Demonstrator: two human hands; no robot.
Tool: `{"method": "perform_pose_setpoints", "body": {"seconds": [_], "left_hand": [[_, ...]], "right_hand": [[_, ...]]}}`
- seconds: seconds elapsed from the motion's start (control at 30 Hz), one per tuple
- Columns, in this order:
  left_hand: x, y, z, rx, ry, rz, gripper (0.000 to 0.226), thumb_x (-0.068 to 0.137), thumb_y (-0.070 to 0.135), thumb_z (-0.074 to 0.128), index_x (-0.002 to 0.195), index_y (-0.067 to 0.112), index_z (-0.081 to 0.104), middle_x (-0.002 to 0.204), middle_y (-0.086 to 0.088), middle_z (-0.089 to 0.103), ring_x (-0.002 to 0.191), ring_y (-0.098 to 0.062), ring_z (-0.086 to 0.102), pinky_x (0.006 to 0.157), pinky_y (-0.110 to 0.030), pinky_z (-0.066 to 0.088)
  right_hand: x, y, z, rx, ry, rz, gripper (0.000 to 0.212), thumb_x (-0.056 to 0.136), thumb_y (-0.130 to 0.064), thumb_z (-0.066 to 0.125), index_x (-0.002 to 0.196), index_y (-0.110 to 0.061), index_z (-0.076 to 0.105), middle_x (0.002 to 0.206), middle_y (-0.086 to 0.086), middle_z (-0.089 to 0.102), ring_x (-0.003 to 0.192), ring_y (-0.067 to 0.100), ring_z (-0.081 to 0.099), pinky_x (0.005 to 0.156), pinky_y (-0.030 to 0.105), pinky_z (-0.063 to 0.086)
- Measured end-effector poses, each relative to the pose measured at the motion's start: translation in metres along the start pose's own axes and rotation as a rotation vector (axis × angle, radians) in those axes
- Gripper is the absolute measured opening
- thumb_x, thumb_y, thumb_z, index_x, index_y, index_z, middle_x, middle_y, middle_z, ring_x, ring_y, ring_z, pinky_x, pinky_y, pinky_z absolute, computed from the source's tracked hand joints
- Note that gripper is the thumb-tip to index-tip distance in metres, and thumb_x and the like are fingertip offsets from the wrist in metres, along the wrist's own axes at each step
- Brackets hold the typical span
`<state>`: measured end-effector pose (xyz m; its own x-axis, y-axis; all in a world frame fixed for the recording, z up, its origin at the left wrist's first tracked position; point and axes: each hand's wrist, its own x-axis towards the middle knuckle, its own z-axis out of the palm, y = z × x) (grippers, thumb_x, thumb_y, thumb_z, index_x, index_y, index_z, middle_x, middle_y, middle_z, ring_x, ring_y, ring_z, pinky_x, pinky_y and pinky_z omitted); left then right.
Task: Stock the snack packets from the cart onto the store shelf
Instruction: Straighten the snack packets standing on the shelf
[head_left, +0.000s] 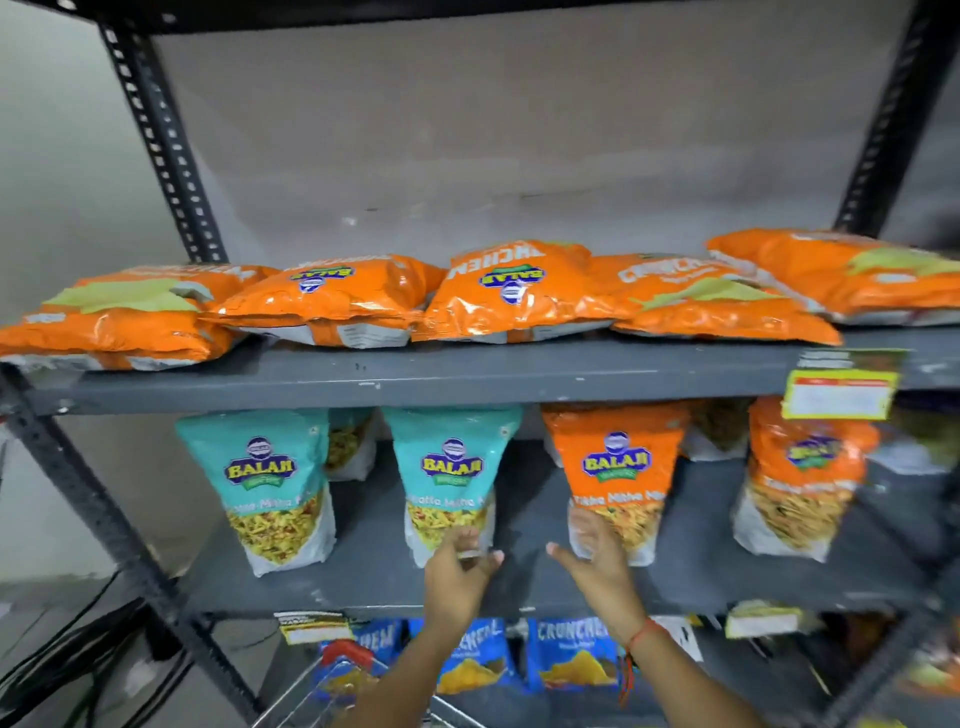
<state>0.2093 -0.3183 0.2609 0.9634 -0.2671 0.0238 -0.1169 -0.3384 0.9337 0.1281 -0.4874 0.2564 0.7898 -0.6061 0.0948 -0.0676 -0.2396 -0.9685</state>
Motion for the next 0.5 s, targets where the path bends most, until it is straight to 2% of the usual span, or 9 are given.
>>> {"method": "perform_pose_setpoints", "body": {"seconds": [0.1,0.17,0.2,0.27,0.37,0.43,0.5], "left_hand": [[-0.011,0.011,0.043,-0.071,-0.106,-0.007,0.032,0.07,0.012,0.08,0.092,0.022,0.059,0.087,0.0,0.063,0.078,-0.016,0.061,0.064,-0.012,0.049],[-0.014,0.012,0.071,-0.061,-0.146,-0.027,0.036,0.068,0.01,0.08,0.088,0.029,0.058,0.088,-0.004,0.065,0.076,-0.017,0.062,0.065,-0.014,0.05],[-0.013,0.01,0.085,-0.048,-0.161,-0.037,0.037,0.068,0.011,0.081,0.091,0.03,0.059,0.093,-0.007,0.068,0.076,-0.016,0.063,0.071,-0.02,0.053],[-0.01,0.008,0.109,-0.04,-0.205,-0.077,0.048,0.07,0.015,0.08,0.112,0.021,0.059,0.111,-0.013,0.069,0.084,-0.018,0.065,0.085,-0.034,0.054],[-0.002,0.007,0.141,-0.076,-0.254,-0.195,0.071,0.075,0.019,0.076,0.136,0.014,0.041,0.129,-0.011,0.059,0.102,-0.019,0.063,0.096,-0.037,0.049],[-0.001,0.005,0.161,-0.128,-0.265,-0.204,0.075,0.074,0.023,0.076,0.139,0.019,0.038,0.134,-0.005,0.058,0.105,-0.014,0.062,0.099,-0.038,0.049],[0.0,0.0,0.176,-0.153,-0.238,-0.205,0.074,0.075,0.026,0.075,0.138,0.024,0.038,0.131,0.0,0.06,0.108,-0.017,0.063,0.099,-0.041,0.05]], "right_hand": [[-0.011,0.01,-0.047,-0.076,0.275,-0.019,0.046,0.071,-0.003,0.075,0.092,-0.039,0.056,0.101,0.006,0.068,0.095,0.027,0.064,0.085,0.045,0.053],[-0.009,0.02,-0.074,-0.079,0.312,0.043,0.047,0.072,-0.003,0.075,0.098,-0.037,0.054,0.104,0.006,0.064,0.096,0.028,0.062,0.084,0.05,0.053],[-0.006,0.024,-0.084,-0.07,0.286,0.094,0.047,0.074,-0.004,0.074,0.107,-0.028,0.053,0.109,0.007,0.061,0.102,0.029,0.06,0.087,0.051,0.052],[0.003,0.038,-0.101,-0.05,0.222,0.18,0.059,0.075,-0.003,0.074,0.125,-0.016,0.045,0.126,0.011,0.054,0.116,0.032,0.054,0.095,0.05,0.048],[0.023,0.06,-0.115,-0.053,0.116,0.247,0.079,0.073,0.001,0.074,0.14,-0.006,0.033,0.144,0.014,0.04,0.133,0.033,0.04,0.103,0.043,0.038],[0.041,0.073,-0.12,-0.062,0.018,0.272,0.09,0.071,0.001,0.076,0.145,-0.007,0.026,0.146,0.01,0.038,0.136,0.026,0.036,0.107,0.038,0.034],[0.055,0.082,-0.122,-0.069,-0.104,0.263,0.085,0.07,0.0,0.076,0.14,-0.015,0.031,0.132,-0.003,0.048,0.122,0.013,0.047,0.098,0.023,0.041]]}}
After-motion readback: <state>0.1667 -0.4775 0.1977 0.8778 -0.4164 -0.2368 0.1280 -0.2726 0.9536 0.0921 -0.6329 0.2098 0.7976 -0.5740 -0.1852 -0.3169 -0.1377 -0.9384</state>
